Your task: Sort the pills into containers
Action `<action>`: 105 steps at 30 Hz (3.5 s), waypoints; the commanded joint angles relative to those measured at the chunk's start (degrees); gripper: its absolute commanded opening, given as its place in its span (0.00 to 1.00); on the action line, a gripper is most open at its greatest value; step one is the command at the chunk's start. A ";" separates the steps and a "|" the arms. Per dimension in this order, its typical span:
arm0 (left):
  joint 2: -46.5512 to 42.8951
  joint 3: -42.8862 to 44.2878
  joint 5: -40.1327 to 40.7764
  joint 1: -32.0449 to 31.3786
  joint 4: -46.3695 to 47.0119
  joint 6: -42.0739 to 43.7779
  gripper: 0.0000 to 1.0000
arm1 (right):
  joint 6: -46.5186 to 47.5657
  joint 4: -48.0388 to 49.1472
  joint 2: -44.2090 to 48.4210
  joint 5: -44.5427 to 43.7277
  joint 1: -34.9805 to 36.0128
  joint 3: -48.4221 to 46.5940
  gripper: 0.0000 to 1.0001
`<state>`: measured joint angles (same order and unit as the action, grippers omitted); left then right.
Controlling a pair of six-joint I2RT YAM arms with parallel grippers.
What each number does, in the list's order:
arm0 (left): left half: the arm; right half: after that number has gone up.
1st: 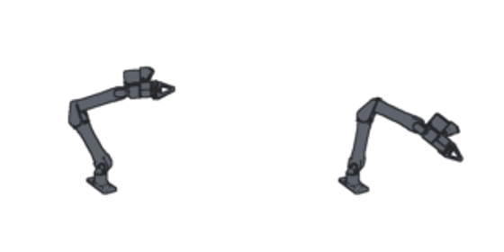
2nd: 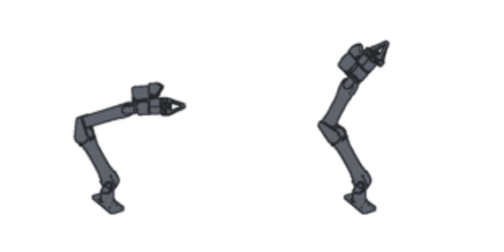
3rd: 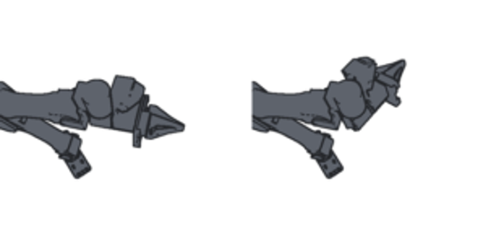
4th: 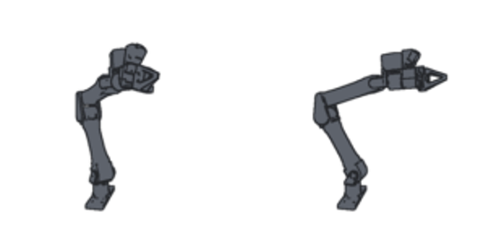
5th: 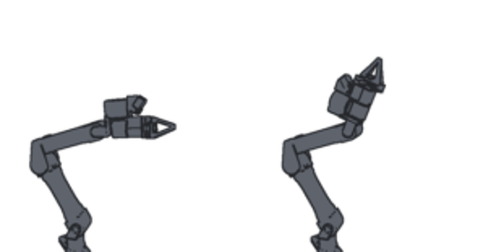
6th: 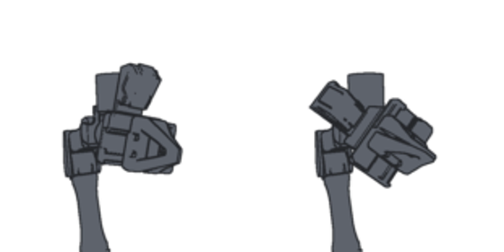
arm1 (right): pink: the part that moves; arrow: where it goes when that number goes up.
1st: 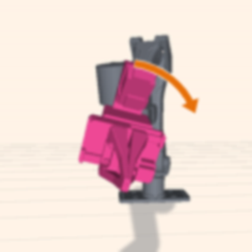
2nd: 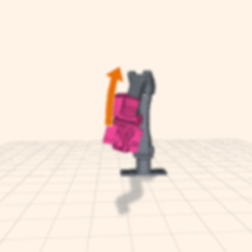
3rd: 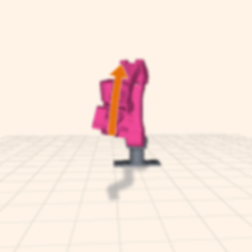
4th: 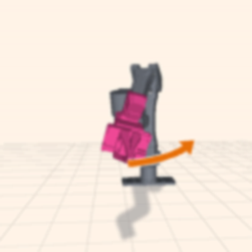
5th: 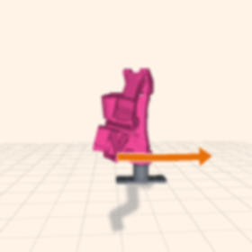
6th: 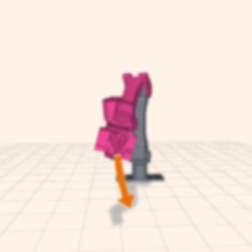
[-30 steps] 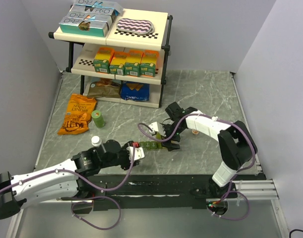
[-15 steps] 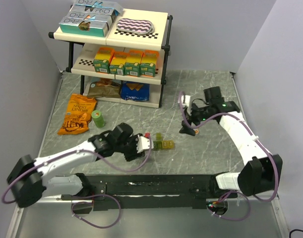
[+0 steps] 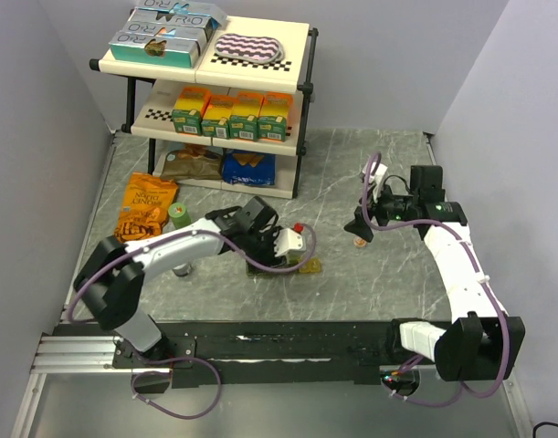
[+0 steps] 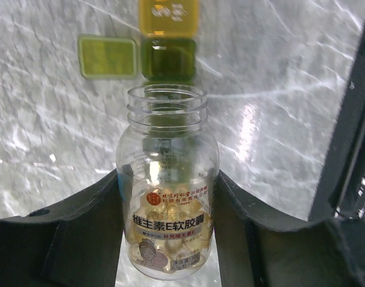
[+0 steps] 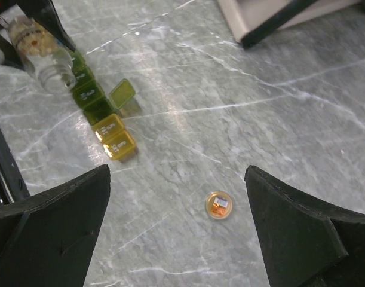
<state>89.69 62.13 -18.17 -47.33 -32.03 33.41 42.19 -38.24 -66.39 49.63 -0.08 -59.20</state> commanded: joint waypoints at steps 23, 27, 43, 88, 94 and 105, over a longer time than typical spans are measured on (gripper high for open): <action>11.91 12.40 10.26 -5.14 -8.92 -5.81 0.01 | -1.94 1.32 0.56 2.76 -5.02 -0.39 1.00; 14.11 14.68 11.58 -6.01 -11.65 -8.00 0.01 | -1.94 1.41 0.65 2.84 -5.28 -0.39 1.00; 19.82 21.01 16.76 -8.48 -16.75 -12.05 0.01 | -0.80 0.01 -0.14 4.16 -6.60 -0.39 1.00; 26.15 30.60 20.63 -10.68 -26.42 -20.31 0.01 | 0.87 -2.19 -1.72 6.89 -8.45 -0.92 1.00; 25.01 30.33 22.74 -10.94 -25.98 -20.31 0.01 | 1.05 -2.54 -1.99 7.15 -8.45 -1.01 1.00; 21.94 29.63 27.40 -11.73 -25.45 -19.96 0.01 | 1.31 -2.89 -2.34 7.33 -8.54 -1.09 1.00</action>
<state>115.77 91.02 6.46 -58.24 -56.66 14.02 42.85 -40.40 -68.49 54.74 -8.21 -59.18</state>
